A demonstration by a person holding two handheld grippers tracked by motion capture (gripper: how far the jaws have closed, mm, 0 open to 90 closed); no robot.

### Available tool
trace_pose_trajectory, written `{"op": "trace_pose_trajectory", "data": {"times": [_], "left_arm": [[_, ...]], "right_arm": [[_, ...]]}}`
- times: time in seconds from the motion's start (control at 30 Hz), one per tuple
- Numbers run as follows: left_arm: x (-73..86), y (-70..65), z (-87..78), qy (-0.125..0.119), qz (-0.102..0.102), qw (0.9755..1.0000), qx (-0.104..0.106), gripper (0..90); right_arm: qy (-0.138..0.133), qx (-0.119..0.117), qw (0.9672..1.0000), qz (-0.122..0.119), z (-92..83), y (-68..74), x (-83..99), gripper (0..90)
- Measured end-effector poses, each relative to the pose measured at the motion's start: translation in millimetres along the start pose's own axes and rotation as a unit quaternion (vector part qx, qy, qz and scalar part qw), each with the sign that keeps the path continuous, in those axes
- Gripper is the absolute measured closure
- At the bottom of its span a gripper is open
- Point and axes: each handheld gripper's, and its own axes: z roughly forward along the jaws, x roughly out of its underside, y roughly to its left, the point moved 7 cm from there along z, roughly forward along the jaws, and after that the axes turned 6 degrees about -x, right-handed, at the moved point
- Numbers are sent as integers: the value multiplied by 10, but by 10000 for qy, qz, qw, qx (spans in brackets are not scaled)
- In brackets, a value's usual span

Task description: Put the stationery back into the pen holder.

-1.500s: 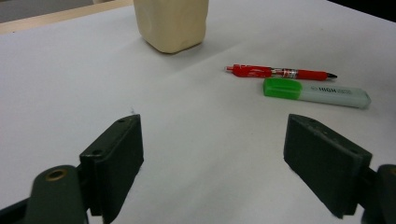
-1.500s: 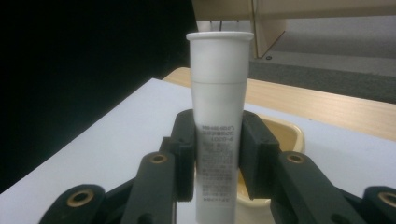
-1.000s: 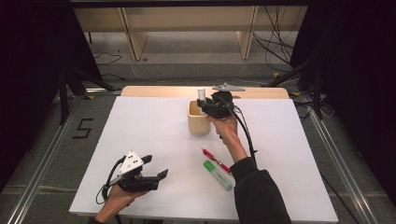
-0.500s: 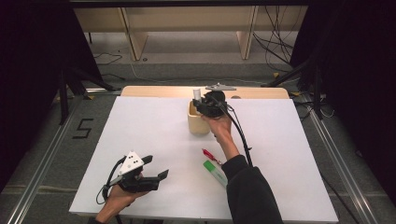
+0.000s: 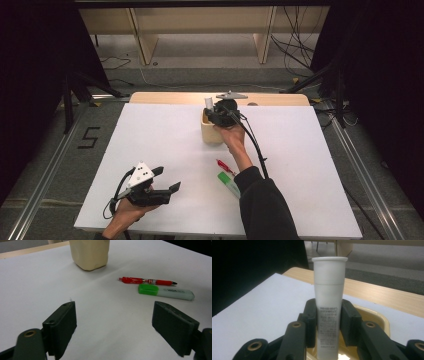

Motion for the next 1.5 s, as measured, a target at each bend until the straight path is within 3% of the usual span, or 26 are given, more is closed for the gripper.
{"op": "trace_pose_trajectory", "data": {"times": [0.43,0.63,0.67,0.87,1.1,1.27,1.5], "left_arm": [[11,-2,11,41,36,10000,-12,192],[11,3,13,33,19,10000,-16,190],[13,2,12,44,28,10000,-9,190],[17,-1,17,59,28,10000,-18,189],[25,4,24,82,27,10000,-40,188],[32,2,30,94,37,9999,-41,188],[33,-1,36,93,12,9999,-46,185]], "right_arm": [[65,14,10000,39,50,3,50,689],[7,-94,9999,140,32,16,25,460],[-4,-72,9999,120,10,15,9,457],[-201,-231,9995,83,-182,24,-112,386],[-228,-411,9985,-289,-530,108,-194,340],[-100,-575,9973,-450,-796,177,-96,315],[291,-795,9950,-538,-1058,217,207,282]]}}
